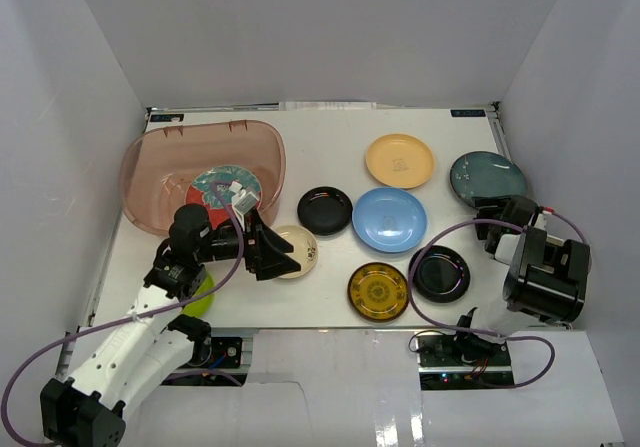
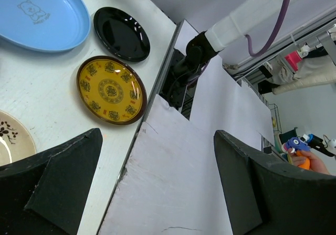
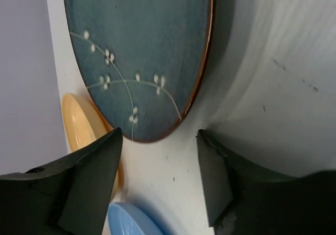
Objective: Place the plates into the plastic bin on the countertop
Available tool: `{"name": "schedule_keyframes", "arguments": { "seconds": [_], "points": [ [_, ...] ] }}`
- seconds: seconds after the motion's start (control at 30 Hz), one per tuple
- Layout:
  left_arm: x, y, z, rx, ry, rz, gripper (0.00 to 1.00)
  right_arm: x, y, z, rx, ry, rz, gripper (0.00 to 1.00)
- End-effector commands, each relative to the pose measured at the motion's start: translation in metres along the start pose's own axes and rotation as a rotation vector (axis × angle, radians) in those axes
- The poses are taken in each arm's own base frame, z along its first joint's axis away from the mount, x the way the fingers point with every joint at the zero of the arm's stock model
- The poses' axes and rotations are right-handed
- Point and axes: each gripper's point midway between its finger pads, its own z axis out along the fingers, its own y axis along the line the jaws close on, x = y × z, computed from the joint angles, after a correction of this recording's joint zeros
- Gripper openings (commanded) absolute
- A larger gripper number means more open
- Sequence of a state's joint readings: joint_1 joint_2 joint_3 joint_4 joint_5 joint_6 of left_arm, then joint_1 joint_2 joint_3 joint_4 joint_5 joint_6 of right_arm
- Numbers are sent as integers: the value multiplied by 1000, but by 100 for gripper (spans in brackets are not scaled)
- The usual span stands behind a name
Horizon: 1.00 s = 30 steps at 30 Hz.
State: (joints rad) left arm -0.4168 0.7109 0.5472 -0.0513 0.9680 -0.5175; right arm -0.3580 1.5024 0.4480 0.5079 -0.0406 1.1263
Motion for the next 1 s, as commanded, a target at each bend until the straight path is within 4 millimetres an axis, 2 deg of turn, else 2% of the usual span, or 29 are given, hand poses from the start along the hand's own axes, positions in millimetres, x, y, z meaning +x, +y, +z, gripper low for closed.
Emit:
{"name": "schedule_keyframes", "arguments": {
  "seconds": [0.0, 0.03, 0.07, 0.2, 0.23, 0.3, 0.43, 0.47, 0.53, 0.57, 0.63, 0.67, 0.73, 0.77, 0.8, 0.87, 0.93, 0.97],
  "points": [
    [-7, -2, 2, 6, -1, 46, 98, -22, 14, 21, -43, -95, 23, 63],
    [-7, -2, 2, 7, 1, 43, 98, -23, 16, 25, -54, -93, 28, 58],
    [-6, 1, 3, 1, 5, 36, 98, -18, 9, 31, -37, -75, 45, 53],
    [-7, 6, 4, -20, 2, 31, 98, -11, 22, 36, -116, -32, 76, 11],
    [-8, 7, 4, -26, 0, 32, 98, -11, 25, 35, -131, -31, 74, 8],
    [-8, 12, 4, -51, -2, 28, 98, -15, 43, 25, -199, -43, 63, 8],
    [-8, 18, 4, -85, -6, 23, 98, -27, 84, -11, -337, -85, 16, 8],
    [-9, 19, 5, -92, -9, 24, 98, -33, 103, -30, -395, -102, -2, 8],
    [-10, 25, 5, -118, -11, 13, 98, -37, 124, -53, -463, -122, -31, 8],
    [-9, 26, 5, -123, -12, 9, 98, -43, 145, -80, -540, -156, -55, 8],
    [-12, 26, 5, -134, -23, -8, 98, -41, 152, -102, -565, -163, -99, 8],
    [-14, 26, 5, -139, -30, -20, 98, -43, 170, -132, -644, -184, -132, 8],
    [-30, 18, 4, -148, -68, -46, 98, -34, 168, -149, -645, -158, -166, 8],
    [-37, 16, 4, -158, -88, -55, 98, -25, 177, -173, -710, -136, -211, 8],
    [-49, 11, 3, -164, -118, -56, 98, -18, 176, -182, -725, -106, -225, 8],
    [-65, 9, 2, -197, -176, -93, 98, 10, 174, -204, -765, -5, -250, 8],
    [-81, 1, 1, -186, -220, -97, 98, 38, 164, -214, -787, 109, -244, 8],
    [-86, -1, 1, -182, -239, -124, 98, 51, 163, -229, -830, 179, -237, 8]
  ]
}}
